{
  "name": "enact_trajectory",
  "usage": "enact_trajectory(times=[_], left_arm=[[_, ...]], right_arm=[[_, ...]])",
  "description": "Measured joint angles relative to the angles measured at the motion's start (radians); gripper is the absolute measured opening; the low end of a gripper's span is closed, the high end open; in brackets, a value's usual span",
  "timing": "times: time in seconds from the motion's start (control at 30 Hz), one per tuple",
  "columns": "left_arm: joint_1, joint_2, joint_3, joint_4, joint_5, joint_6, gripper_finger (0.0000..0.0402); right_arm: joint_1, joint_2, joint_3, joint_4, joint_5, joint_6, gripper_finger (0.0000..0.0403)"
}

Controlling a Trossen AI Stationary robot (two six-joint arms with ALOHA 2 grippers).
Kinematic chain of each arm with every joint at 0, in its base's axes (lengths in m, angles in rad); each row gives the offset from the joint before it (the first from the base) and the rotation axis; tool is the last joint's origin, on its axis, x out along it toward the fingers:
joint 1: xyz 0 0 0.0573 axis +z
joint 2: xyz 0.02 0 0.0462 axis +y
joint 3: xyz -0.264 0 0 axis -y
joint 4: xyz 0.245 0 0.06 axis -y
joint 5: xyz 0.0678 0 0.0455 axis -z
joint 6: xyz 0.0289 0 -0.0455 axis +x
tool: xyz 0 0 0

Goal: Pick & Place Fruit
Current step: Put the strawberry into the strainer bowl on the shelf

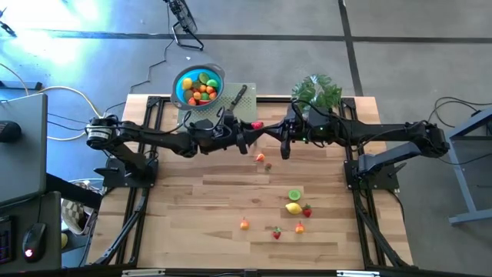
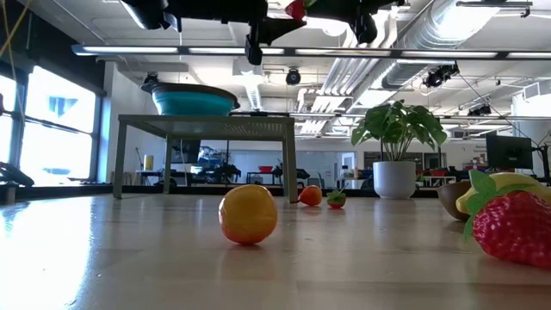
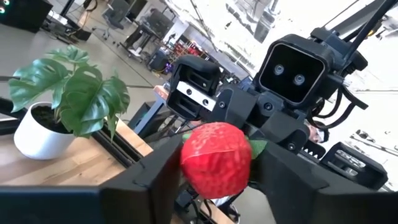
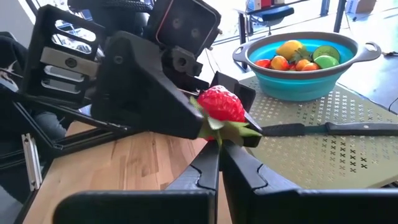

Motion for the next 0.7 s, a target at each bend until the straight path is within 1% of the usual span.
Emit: enact_trajectory(times=[0.13, 0.27, 0.7], left_arm=[[0.0, 0.0, 0.0, 0.0, -0.001, 0.0, 0.0163], [0.0, 0.0, 0.0, 0.0, 0.0, 0.0, 0.0144], [0.0, 0.0, -0.001, -0.001, 0.002, 0.0, 0.0142]], right_arm=[[0.0, 0.0, 0.0, 0.0, -0.001, 0.0, 0.0004], [0.0, 0.0, 0.0, 0.001, -0.001, 0.0, 0.0004], [0.0, 0.0, 0.0, -0.003, 0.0, -0.001, 0.0004]])
